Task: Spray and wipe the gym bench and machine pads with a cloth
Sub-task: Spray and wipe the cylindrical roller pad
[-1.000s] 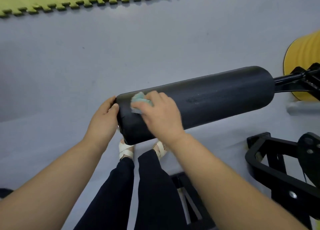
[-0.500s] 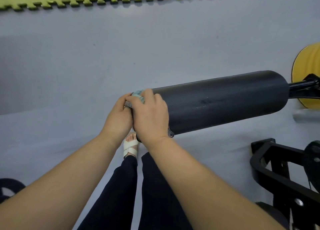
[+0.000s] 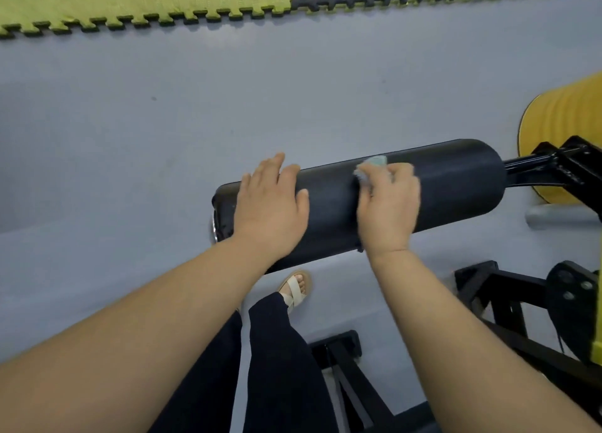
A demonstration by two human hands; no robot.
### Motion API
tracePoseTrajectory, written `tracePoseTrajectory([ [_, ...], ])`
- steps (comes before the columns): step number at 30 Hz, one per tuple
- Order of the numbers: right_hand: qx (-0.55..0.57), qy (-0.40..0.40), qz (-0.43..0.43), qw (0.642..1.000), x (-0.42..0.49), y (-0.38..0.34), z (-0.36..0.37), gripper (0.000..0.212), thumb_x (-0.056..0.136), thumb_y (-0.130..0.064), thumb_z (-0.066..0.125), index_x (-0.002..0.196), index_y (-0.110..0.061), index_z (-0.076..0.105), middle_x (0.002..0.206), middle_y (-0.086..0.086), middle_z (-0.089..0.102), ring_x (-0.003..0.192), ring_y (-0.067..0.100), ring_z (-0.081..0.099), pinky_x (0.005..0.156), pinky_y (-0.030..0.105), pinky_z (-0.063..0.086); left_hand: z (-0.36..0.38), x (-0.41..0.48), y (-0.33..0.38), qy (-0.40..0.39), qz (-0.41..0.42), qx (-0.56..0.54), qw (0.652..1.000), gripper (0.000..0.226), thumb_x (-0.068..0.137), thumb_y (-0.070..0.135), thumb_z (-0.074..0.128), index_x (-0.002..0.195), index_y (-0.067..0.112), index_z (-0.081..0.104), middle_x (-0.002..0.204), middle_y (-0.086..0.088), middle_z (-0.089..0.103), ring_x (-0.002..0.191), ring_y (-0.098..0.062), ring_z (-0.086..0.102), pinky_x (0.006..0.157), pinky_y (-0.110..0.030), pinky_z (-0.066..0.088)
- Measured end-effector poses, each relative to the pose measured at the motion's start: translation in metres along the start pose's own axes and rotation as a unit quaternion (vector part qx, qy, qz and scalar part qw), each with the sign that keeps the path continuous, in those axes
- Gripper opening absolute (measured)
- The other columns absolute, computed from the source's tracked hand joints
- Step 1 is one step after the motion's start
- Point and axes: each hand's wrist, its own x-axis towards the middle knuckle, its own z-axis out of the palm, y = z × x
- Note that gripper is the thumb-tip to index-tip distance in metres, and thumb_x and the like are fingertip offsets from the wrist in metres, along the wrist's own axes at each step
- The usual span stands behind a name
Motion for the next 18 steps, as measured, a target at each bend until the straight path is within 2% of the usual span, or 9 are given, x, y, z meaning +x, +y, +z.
tracePoseTrajectory([
  [2,0.009,-0.029,-0.179,0.983,-0.02,-0.016,0.005,0.018,0.083,-0.011,0.053,0.095,-0.012,0.066,0.089,0.016,0.058,0.065,0.03,0.049,0.054,0.031,0.04,0.002,0.017,0.015,-0.012,0.006,-0.002,1.0,0.046,0.1,0.028,0.03,0.144,0.016,0.031,0.156,-0.005,0.019,0.143,-0.021,0.016,0.117,-0.038,0.011],
  [3,0.016,-0.047,-0.238,0.97,-0.023,-0.01,0.004,0.019,0.083,-0.011,0.051,0.098,-0.013,0.062,0.091,0.014,0.057,0.065,0.029,0.048,0.054,0.031,0.039,0.003,0.023,0.02,-0.014,0.007,-0.004,1.0,0.045,0.1,0.028,0.029,0.144,0.015,0.032,0.155,-0.005,0.022,0.142,-0.02,0.017,0.117,-0.037,0.012],
  [5,0.034,-0.054,-0.279,0.958,-0.014,0.026,-0.005,0.022,0.086,-0.012,0.05,0.105,-0.021,0.056,0.1,0.007,0.051,0.07,0.027,0.046,0.06,0.032,0.039,0.007,0.03,0.03,-0.02,0.017,0.009,1.0,0.045,0.1,0.028,0.029,0.143,0.016,0.035,0.154,-0.005,0.024,0.142,-0.021,0.02,0.116,-0.036,0.013],
  [7,0.015,-0.035,-0.279,0.96,0.005,0.076,-0.015,0.026,0.088,-0.012,0.05,0.109,-0.027,0.055,0.104,0.003,0.045,0.075,0.025,0.042,0.065,0.032,0.038,0.012,0.032,0.037,-0.028,0.029,0.039,0.998,0.045,0.099,0.032,0.03,0.141,0.017,0.038,0.154,-0.004,0.023,0.141,-0.022,0.021,0.114,-0.037,0.017],
  [10,-0.032,-0.001,-0.207,0.978,0.034,0.139,-0.028,0.028,0.086,-0.008,0.052,0.106,-0.026,0.058,0.104,0.011,0.054,0.075,0.03,0.045,0.064,0.035,0.043,0.021,0.031,0.045,-0.043,0.033,0.105,0.993,0.047,0.097,0.042,0.035,0.138,0.019,0.037,0.154,0.0,0.023,0.136,-0.026,0.026,0.106,-0.04,0.026],
  [14,-0.046,0.018,-0.004,0.999,0.059,0.184,-0.042,0.026,0.088,-0.011,0.052,0.105,-0.017,0.069,0.11,0.02,0.056,0.09,0.042,0.05,0.076,0.041,0.046,0.028,0.031,0.05,-0.038,0.018,0.149,0.988,0.05,0.094,0.048,0.034,0.136,0.021,0.035,0.142,-0.002,0.04,0.127,-0.027,0.035,0.097,-0.04,0.03],
  [16,-0.03,0.035,0.115,0.992,0.066,0.19,-0.045,0.026,0.092,-0.017,0.05,0.11,-0.016,0.068,0.117,0.017,0.052,0.101,0.037,0.049,0.083,0.036,0.043,0.03,0.026,0.049,-0.022,0.024,0.162,0.986,0.051,0.093,0.05,0.036,0.136,0.022,0.035,0.14,0.0,0.042,0.125,-0.026,0.036,0.097,-0.04,0.03],
  [18,-0.005,0.049,0.172,0.984,0.063,0.182,-0.043,0.026,0.094,-0.021,0.05,0.112,-0.014,0.066,0.119,0.015,0.05,0.104,0.032,0.051,0.087,0.032,0.041,0.032,0.015,0.05,-0.002,0.045,0.172,0.984,0.054,0.089,0.049,0.043,0.135,0.021,0.038,0.141,0.001,0.041,0.125,-0.026,0.037,0.098,-0.041,0.03],
])
